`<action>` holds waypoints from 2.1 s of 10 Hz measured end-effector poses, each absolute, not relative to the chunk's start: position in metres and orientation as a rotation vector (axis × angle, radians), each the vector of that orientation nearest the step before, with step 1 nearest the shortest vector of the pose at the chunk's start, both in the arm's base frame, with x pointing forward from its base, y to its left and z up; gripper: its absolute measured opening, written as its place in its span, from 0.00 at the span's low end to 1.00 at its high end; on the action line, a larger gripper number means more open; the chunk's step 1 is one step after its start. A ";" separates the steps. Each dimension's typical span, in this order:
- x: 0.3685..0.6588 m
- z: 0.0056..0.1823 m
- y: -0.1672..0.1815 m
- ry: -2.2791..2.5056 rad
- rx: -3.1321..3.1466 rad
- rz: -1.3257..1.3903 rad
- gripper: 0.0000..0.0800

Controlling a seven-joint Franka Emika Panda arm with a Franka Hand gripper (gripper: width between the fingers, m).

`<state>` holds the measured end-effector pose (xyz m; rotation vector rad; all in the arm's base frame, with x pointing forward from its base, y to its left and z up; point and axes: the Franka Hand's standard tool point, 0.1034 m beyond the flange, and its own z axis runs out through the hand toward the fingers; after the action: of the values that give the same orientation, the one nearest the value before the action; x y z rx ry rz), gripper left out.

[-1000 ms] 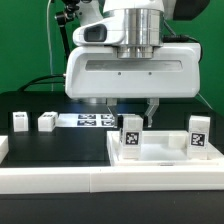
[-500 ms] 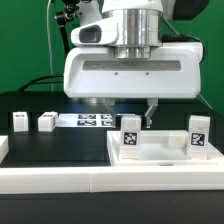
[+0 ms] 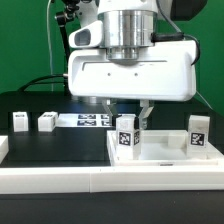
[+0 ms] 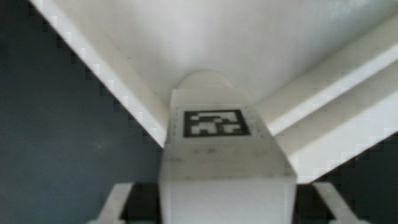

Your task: Assemble square table

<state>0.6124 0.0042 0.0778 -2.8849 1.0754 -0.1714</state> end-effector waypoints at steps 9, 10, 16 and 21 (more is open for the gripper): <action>0.611 0.078 0.005 1.980 -2.304 -0.125 0.36; 0.611 0.078 0.004 1.993 -2.287 -0.123 0.36; 0.612 0.078 0.007 1.650 -2.569 -0.108 0.74; 0.612 0.075 0.009 0.916 -2.948 -0.134 0.81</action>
Offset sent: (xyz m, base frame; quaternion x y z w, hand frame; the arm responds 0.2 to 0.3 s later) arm -0.0082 0.0035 -0.0040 -0.0156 0.0004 0.2863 0.9580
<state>0.6124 0.0093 0.0752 -2.9483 0.9158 -0.1342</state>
